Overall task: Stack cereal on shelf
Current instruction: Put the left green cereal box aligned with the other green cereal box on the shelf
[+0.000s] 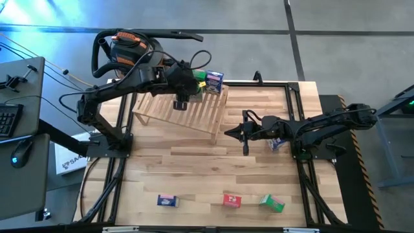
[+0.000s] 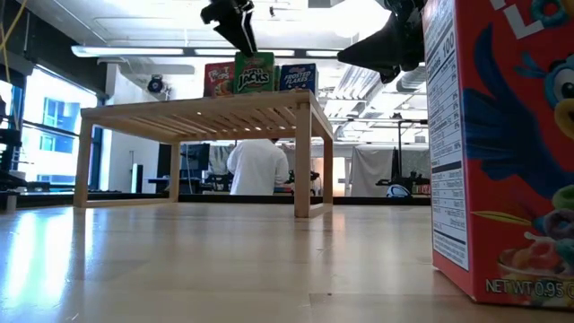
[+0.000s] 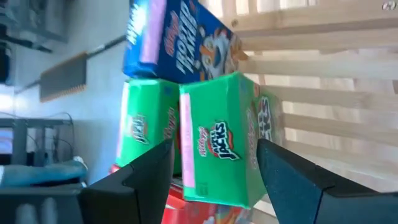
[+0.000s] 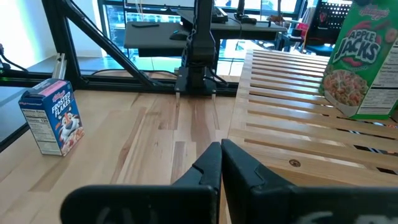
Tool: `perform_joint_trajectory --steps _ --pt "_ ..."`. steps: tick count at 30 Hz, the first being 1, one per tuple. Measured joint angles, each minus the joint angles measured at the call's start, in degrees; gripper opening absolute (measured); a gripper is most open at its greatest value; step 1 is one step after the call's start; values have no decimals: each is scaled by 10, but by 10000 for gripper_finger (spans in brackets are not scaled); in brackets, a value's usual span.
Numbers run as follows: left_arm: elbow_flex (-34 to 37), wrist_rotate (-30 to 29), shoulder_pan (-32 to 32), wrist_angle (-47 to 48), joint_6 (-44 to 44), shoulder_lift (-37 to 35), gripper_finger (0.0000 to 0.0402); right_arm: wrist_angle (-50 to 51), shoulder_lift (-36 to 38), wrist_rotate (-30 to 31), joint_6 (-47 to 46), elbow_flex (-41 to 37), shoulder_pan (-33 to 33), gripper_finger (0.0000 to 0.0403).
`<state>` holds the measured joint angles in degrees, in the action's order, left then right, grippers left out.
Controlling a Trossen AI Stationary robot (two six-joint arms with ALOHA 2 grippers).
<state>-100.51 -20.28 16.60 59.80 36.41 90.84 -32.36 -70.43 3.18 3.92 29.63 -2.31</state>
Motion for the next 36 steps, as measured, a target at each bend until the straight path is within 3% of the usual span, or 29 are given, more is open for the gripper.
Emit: perform_joint_trajectory --steps 4,9,13,18,21,26,36 --pt "0 6 -11 -6 -5 -24 215 0 0 0 0 0 0 1" --pt "35 86 -22 -19 -84 -81 179 2 0 0 1 0 0 1" --pt "164 108 -25 -98 -131 -143 130 5 0 0 6 0 0 1" --pt "352 76 -28 -288 -142 -206 69 5 0 0 6 0 0 1" --pt "413 48 -27 -380 -134 -214 44 5 0 0 6 0 0 1" --pt "439 27 -14 -434 -133 -200 24 4 0 3 6 0 0 1" --pt "439 18 15 -469 -134 -185 23 7 0 3 6 0 0 1"
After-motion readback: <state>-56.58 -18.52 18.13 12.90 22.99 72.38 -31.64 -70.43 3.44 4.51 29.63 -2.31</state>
